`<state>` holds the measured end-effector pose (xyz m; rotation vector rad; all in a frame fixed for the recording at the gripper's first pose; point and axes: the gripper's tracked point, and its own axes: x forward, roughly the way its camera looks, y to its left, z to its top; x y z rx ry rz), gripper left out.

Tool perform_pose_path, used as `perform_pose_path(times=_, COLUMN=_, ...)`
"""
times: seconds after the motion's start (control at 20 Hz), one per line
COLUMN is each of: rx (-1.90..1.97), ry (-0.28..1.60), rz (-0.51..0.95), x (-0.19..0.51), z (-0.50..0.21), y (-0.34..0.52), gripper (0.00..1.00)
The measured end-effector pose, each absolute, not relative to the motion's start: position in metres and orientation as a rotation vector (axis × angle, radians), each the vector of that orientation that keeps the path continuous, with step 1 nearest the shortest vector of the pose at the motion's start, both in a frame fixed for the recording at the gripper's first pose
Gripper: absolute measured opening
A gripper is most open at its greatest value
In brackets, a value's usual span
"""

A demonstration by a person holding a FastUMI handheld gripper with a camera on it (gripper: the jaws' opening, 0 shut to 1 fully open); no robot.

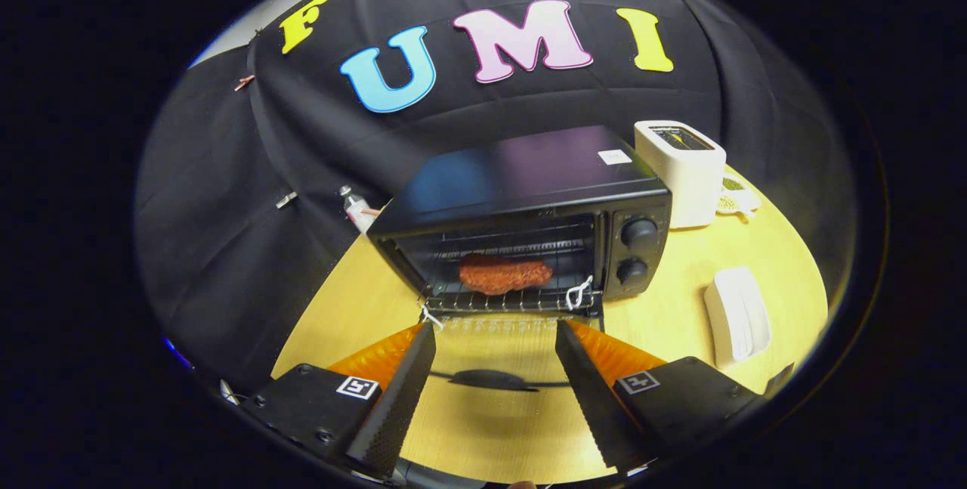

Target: Open the toaster oven, put the food inside, and close the toaster oven door.

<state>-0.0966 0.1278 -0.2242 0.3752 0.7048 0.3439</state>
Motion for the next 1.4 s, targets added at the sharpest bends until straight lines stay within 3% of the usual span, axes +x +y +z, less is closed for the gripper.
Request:
perform_pose_path(times=0.65, rx=0.251, ry=0.966, rz=0.372, x=-0.158, z=-0.334, y=0.170, gripper=0.99)
perform_pose_path(times=1.1, rx=0.216, ry=1.030, rz=0.193, x=-0.137, z=-0.380, y=0.172, gripper=0.99)
perform_pose_path(times=1.4, rx=0.199, ry=1.042, rz=0.156, x=-0.129, z=-0.378, y=0.171, gripper=0.98)
